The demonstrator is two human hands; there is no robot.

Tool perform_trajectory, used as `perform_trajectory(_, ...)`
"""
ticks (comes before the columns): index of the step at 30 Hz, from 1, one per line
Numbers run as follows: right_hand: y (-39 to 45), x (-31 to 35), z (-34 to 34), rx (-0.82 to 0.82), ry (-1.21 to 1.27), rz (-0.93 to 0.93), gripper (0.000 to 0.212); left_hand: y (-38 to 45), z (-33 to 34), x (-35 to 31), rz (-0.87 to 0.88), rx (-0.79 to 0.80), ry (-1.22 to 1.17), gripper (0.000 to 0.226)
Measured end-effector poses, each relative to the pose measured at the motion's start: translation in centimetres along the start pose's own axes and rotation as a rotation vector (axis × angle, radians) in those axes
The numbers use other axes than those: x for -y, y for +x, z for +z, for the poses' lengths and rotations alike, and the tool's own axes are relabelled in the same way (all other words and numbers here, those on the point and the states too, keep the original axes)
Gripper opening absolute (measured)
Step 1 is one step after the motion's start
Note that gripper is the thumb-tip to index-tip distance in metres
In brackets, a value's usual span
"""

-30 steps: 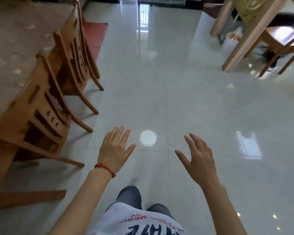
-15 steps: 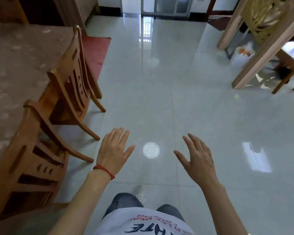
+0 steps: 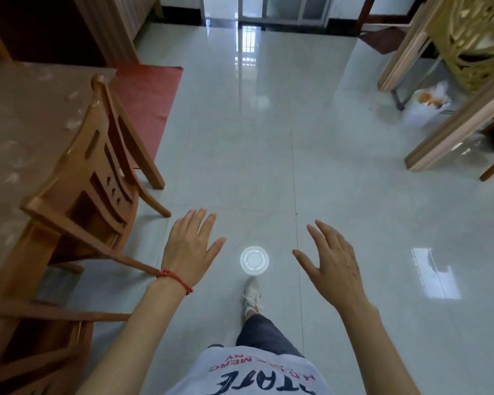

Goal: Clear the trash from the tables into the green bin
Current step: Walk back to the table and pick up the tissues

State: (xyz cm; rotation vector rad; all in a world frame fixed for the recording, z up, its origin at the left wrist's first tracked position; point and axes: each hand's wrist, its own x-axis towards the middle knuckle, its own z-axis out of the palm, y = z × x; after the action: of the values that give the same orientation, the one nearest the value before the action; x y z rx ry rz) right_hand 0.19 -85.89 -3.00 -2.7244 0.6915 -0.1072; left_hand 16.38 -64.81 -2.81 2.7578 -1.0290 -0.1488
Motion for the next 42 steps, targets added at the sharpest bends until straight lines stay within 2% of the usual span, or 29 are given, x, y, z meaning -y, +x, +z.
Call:
perform_trajectory(3,6.8,-1.0,-1.0,-0.007,0.011,-0.008,0.067,6.4,-0.7,0.2,-0.008,0.005,0.001,0.061)
perform_trajectory(8,17.3,-2.0,-3.1,-0.015,0.027,-0.024,0.066,16.0,-2.3,0.9,-0.03,0.011,-0.005,0.076)
perform_trajectory(19,37.7,-2.3,-2.0,0.004,0.061,-0.008,0.063,35.7,-2.1,5.7,-0.032,0.007,-0.022,0.076)
perform_trajectory(23,46.9,-1.1,-1.9,-0.004,0.063,-0.022,0.068,44.5,-3.4,8.7,-0.032,-0.002,-0.031,0.076)
perform_trajectory(28,56.7,0.5,-2.4,-0.004,0.071,-0.032,0.063,53.9,-5.6,11.4,-0.034,-0.032,-0.014,0.075)
perform_trajectory(33,64.4,1.2,-2.3,0.051,0.078,-0.056,0.062,60.5,-6.2,13.5,-0.104,0.0,-0.018,0.076)
perform_trajectory(37,71.2,1.2,-1.7,0.07,0.08,-0.101,0.071,65.5,-5.9,14.9,-0.172,0.032,-0.033,0.077)
perform_trajectory(42,81.0,1.7,-1.4,0.085,0.081,-0.196,0.071,72.3,-6.0,16.6,-0.289,0.0,-0.064,0.078)
